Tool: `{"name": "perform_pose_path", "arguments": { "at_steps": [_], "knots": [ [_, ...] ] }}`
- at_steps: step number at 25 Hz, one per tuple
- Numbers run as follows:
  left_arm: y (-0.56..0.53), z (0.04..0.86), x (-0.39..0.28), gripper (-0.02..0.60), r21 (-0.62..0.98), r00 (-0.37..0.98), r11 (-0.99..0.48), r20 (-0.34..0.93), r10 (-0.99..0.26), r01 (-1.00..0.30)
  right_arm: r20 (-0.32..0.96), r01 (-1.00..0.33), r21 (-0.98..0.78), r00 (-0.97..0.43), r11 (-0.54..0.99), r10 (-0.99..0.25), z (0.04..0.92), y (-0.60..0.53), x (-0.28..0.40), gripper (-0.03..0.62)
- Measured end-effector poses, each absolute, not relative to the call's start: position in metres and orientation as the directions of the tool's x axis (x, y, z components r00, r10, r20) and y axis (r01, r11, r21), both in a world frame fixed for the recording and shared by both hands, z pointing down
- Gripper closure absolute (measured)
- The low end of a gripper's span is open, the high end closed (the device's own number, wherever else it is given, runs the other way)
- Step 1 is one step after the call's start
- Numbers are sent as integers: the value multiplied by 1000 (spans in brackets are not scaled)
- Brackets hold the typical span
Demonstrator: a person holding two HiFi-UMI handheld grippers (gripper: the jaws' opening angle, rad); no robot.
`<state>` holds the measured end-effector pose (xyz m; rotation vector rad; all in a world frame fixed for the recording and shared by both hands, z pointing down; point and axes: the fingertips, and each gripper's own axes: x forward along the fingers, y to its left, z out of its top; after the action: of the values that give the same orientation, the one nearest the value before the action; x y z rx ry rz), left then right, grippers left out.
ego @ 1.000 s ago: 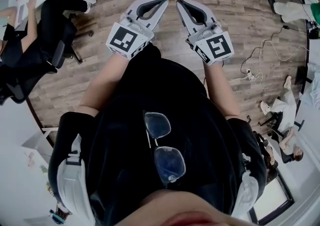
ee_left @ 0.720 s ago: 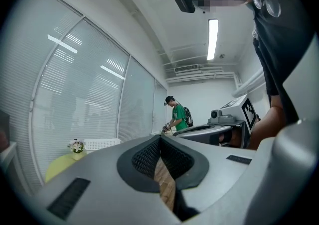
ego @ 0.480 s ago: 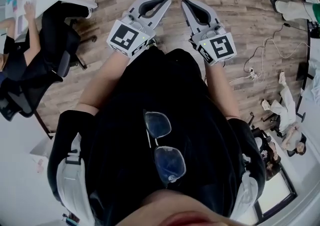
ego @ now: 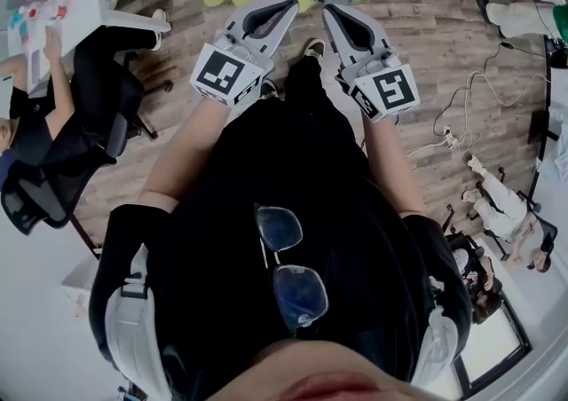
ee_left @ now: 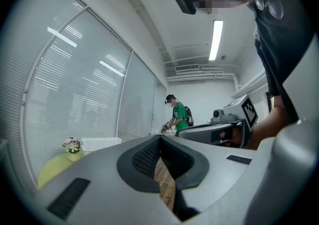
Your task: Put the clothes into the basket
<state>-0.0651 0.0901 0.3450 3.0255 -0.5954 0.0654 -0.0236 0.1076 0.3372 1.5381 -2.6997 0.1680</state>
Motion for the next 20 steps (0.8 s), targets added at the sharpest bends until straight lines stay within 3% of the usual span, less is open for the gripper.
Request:
{"name": "perform_pose_path", "arguments": {
  "at_steps": [20],
  "knots": [
    [-69,378,29,571,26,879,-882,101,-466,-471,124,-796,-106,-605,596,-786,365,-60,68,566]
  ]
}}
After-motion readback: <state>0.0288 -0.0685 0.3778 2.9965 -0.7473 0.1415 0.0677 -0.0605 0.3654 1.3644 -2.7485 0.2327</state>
